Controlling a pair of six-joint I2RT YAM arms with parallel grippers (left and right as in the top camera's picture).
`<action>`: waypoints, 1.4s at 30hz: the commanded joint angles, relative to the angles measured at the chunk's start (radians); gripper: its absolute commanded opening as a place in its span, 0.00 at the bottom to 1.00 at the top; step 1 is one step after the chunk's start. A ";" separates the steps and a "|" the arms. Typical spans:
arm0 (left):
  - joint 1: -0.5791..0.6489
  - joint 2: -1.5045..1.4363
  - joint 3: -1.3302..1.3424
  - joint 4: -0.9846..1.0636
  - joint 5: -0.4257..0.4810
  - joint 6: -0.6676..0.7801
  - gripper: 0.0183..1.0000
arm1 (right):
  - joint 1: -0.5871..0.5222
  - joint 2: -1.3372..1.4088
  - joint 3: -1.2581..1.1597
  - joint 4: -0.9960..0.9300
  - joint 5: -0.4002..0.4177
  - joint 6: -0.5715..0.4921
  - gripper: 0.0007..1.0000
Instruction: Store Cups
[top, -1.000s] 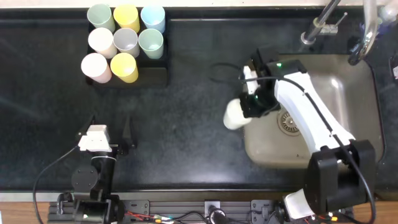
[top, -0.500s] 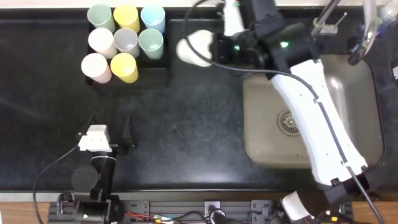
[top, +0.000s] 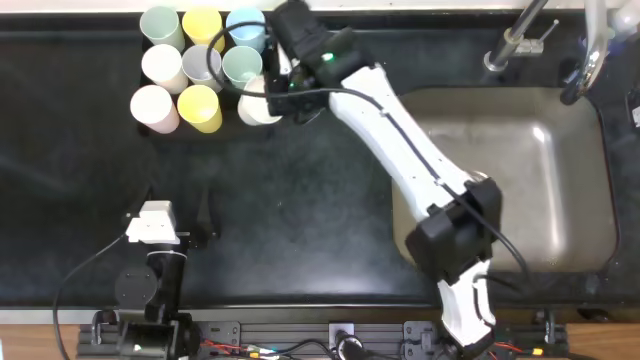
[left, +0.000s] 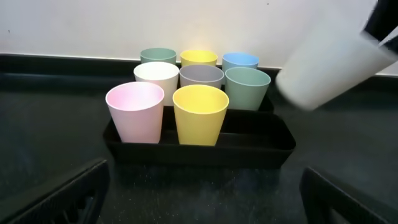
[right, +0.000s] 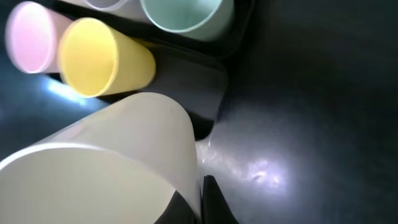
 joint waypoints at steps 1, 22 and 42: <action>-0.004 -0.010 -0.002 -0.003 0.013 0.014 1.00 | 0.019 0.040 0.053 0.050 0.040 0.068 0.04; -0.004 -0.010 -0.002 -0.003 0.013 0.014 1.00 | 0.056 0.161 0.053 0.134 0.120 0.225 0.04; -0.004 -0.010 -0.002 -0.003 0.013 0.014 1.00 | 0.060 0.187 0.053 0.144 0.108 0.229 0.04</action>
